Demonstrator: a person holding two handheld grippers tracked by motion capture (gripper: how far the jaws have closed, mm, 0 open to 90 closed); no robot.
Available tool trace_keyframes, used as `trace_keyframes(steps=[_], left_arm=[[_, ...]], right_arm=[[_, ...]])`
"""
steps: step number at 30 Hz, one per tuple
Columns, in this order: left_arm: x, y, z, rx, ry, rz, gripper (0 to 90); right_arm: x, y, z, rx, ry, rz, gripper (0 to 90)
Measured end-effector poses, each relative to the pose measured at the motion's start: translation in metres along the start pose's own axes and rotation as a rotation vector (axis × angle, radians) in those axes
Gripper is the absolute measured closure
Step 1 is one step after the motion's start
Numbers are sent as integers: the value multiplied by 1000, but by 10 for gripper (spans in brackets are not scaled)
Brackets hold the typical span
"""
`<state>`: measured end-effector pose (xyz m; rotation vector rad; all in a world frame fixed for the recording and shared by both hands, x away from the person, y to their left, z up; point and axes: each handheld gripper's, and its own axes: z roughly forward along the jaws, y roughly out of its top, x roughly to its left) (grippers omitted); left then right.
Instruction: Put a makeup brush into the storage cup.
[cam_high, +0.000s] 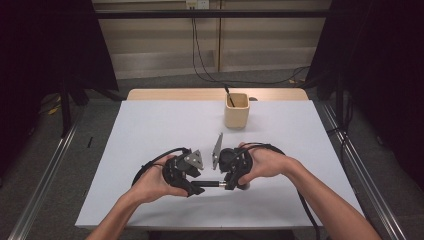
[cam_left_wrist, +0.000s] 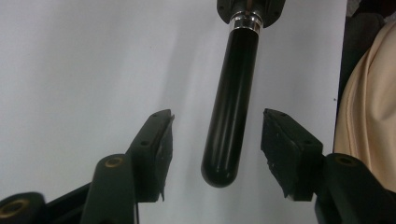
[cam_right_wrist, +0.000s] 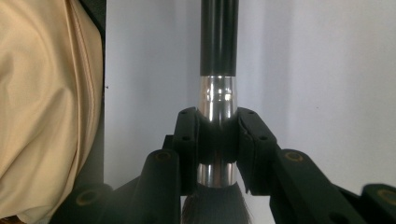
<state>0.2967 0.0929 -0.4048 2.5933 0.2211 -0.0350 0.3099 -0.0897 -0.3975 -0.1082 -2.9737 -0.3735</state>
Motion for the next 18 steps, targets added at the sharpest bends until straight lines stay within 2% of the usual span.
trace_keyframes(steps=[7,9,12,15,16,18], left_arm=[[0,3,4,6,-20,-7,546],[1,5,4,15,-30,-5,545],[0,7,5,6,-38,-13,560],[0,7,6,0,-39,-11,610],[1,8,6,-3,-57,-19,636],[1,8,6,-13,-64,-16,688]], right_arm=[[3,0,-1,-1,-11,-19,711],[3,0,0,-5,-8,-25,710],[2,0,-1,-17,-28,-38,710],[3,-1,-1,-17,-24,-36,710],[3,-1,-2,-19,-21,-38,710],[4,0,-2,-20,-26,-36,710]])
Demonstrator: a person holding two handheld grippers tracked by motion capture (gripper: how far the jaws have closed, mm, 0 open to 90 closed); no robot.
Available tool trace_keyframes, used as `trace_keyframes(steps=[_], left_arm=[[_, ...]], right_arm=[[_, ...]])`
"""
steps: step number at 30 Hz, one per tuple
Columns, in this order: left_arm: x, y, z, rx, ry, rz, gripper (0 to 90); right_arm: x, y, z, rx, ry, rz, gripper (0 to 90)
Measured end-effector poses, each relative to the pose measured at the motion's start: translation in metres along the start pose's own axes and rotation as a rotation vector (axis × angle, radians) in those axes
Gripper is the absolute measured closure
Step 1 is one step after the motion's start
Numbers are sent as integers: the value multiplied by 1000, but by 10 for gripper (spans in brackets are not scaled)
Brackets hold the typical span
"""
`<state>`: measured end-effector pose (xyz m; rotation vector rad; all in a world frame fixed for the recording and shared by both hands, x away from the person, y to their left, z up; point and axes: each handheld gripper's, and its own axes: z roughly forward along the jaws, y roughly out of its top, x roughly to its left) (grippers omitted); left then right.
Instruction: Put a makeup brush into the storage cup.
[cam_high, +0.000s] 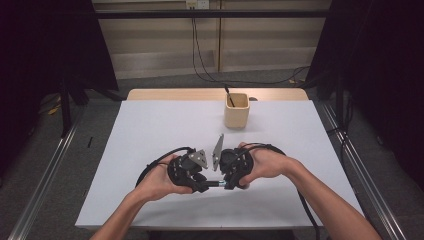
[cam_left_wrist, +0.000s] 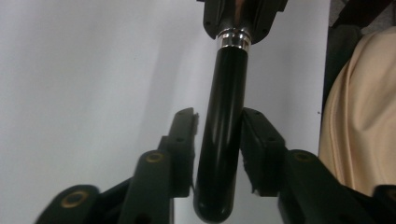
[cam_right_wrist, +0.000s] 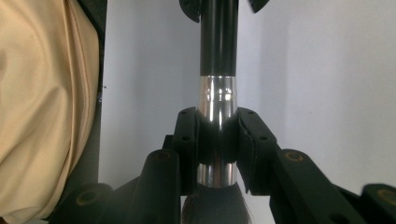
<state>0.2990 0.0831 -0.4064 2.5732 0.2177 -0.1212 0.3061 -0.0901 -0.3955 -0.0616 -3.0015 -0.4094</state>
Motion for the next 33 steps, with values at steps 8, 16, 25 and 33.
trace_keyframes(steps=[8,16,25,33], left_arm=[[-2,-1,4,13,-33,9,730],[-5,0,4,1,-15,52,746],[3,-10,3,-19,-5,-2,747],[4,-18,-5,-72,27,-47,747]], right_arm=[[0,-1,1,3,-10,-22,709],[0,-5,-1,-16,-14,-23,696],[-7,-16,-7,-95,-35,68,373],[-10,-30,-16,-183,-61,141,217]])
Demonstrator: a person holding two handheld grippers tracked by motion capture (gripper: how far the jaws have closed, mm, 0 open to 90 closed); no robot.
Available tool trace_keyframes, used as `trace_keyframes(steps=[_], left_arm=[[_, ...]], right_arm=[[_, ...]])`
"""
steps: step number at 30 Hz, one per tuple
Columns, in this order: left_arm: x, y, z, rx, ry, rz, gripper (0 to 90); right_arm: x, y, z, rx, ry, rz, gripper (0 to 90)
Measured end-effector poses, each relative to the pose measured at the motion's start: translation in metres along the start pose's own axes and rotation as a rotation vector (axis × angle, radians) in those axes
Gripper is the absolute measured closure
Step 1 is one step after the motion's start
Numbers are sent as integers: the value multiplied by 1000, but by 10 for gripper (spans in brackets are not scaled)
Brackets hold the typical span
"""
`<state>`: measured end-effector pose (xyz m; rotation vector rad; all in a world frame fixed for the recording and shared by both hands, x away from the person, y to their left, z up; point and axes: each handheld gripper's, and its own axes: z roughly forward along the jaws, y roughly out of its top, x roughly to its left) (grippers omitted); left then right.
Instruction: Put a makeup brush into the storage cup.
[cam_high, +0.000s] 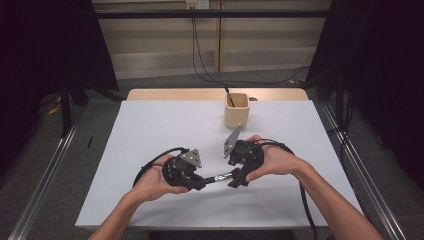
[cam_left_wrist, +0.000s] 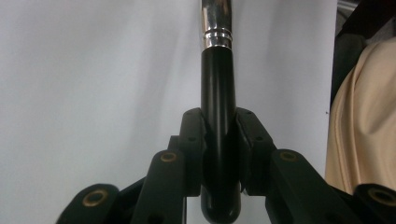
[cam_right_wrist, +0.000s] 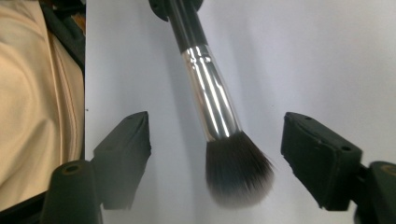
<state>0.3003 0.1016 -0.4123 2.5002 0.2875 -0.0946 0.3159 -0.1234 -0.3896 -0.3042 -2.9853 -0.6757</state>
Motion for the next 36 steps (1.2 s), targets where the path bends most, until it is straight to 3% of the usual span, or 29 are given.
trace_keyframes(steps=[6,9,10,11,13,19,22,30,32,36], left_arm=[[-1,-9,-5,-40,10,-34,747],[0,-16,-9,-64,8,-61,746],[0,-19,-11,-72,12,-71,746],[1,-21,-11,-71,11,-70,746],[1,-25,-11,-81,15,-88,746],[2,-36,-14,-92,20,-113,746],[3,-44,-16,-116,26,-137,746],[0,-57,-23,-189,35,-162,746],[-3,-61,-24,-228,33,-173,746],[-4,-66,-27,-253,38,-181,746]], right_arm=[[-3,-13,-9,-55,-43,40,125],[-3,-16,-11,-71,-49,51,93],[-2,-21,-13,-89,-30,47,56],[-3,-22,-13,-100,-23,68,66],[-3,-25,-13,-102,-46,77,50],[-3,-31,-11,-118,-56,91,47],[-4,-36,-10,-121,-94,116,50],[-3,-50,-10,-180,-88,138,46],[-2,-54,-10,-212,-61,151,58],[4,-61,-8,-251,-49,157,46]])
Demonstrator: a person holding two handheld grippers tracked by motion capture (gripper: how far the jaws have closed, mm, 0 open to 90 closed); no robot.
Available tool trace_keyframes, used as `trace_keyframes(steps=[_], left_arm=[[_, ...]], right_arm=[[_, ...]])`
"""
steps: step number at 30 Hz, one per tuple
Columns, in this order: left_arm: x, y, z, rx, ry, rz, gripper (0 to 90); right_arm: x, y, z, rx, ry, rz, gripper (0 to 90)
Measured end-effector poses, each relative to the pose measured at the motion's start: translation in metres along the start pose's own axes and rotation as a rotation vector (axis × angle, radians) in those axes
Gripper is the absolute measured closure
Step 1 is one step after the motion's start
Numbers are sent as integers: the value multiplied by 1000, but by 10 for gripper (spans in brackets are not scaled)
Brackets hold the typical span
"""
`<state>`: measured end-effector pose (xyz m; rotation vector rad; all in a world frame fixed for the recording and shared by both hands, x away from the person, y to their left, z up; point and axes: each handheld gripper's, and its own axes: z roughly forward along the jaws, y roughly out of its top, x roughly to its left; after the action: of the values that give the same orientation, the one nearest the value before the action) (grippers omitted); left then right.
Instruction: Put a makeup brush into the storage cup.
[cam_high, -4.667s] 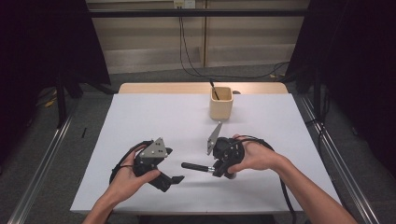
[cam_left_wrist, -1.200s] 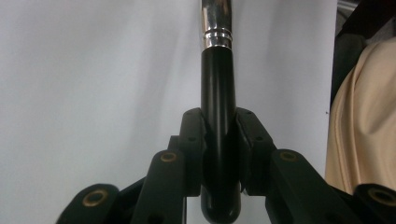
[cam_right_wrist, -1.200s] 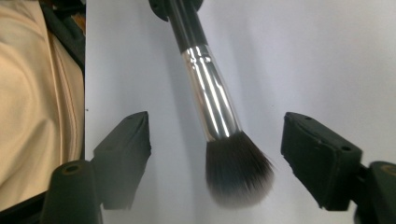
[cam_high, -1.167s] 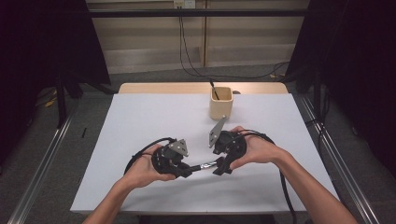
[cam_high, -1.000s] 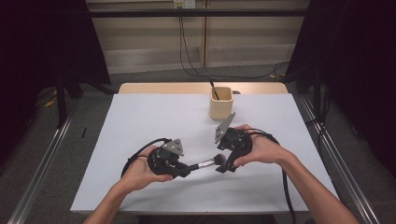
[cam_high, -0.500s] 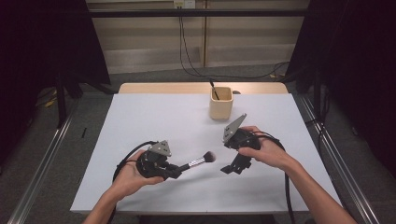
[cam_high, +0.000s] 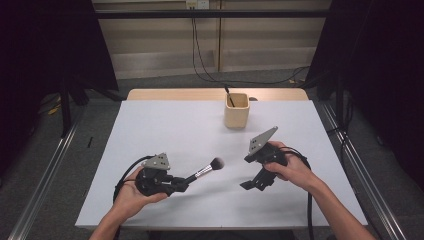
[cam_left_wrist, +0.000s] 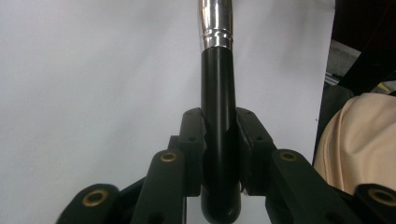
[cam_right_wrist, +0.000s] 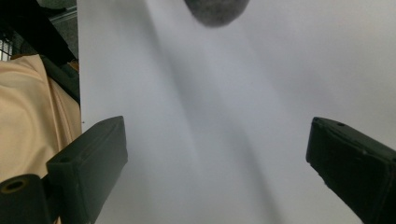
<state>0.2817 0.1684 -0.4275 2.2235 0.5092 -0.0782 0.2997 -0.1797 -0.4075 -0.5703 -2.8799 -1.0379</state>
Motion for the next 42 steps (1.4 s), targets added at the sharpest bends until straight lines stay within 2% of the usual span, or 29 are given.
trace_keyframes(steps=[3,5,7,8,9,10,12,13,14,15,16,17,19,21,23,26,27,28,33,38,39,42], left_arm=[[1,-2,-1,-14,-4,-4,746],[0,-2,-2,-41,0,-5,746],[0,-2,-2,-51,1,-5,746],[1,-2,-2,-62,-8,-8,746],[3,-3,-2,-91,1,-22,746],[3,-3,-2,-91,1,-22,746],[4,-6,0,-125,-8,-30,746],[4,-6,0,-125,-8,-30,746],[4,-8,1,-133,-15,-27,746],[4,-8,1,-133,-15,-27,746],[4,-8,2,-147,-21,-18,746],[4,-8,2,-147,-21,-18,746],[3,-8,2,-160,-19,-12,746],[3,-8,2,-180,-21,-15,746],[2,-7,1,-198,-18,-14,746],[3,-8,1,-245,0,-18,745],[3,-8,1,-245,0,-18,745],[4,-7,1,-262,7,-23,745],[2,-6,0,-296,22,-16,745],[0,-5,0,-324,15,-10,745],[0,-5,0,-331,19,-10,745],[0,-4,0,-359,19,-13,745]], right_arm=[[2,-2,1,-17,-6,1,42],[4,-5,3,-55,-36,6,55],[4,-5,3,-71,-42,9,54],[5,-5,4,-92,-46,12,56],[5,-6,5,-121,-56,13,58],[5,-6,5,-121,-56,13,58],[8,-8,6,-169,-81,10,59],[8,-8,6,-169,-81,10,59],[10,-9,7,-196,-84,21,59],[10,-9,7,-196,-84,21,59],[11,-10,7,-225,-67,45,56],[11,-10,7,-225,-67,45,56],[12,-11,8,-263,-74,55,51],[13,-12,8,-279,-77,50,50],[15,-13,10,-318,-84,53,51],[17,-14,13,-393,-92,25,61],[17,-14,13,-393,-92,25,61],[17,-14,15,-426,-97,19,53],[17,-13,20,-464,-109,17,49],[18,-12,23,-489,-114,18,45],[19,-11,23,-522,-93,25,37],[20,-10,23,-551,-82,32,35]])
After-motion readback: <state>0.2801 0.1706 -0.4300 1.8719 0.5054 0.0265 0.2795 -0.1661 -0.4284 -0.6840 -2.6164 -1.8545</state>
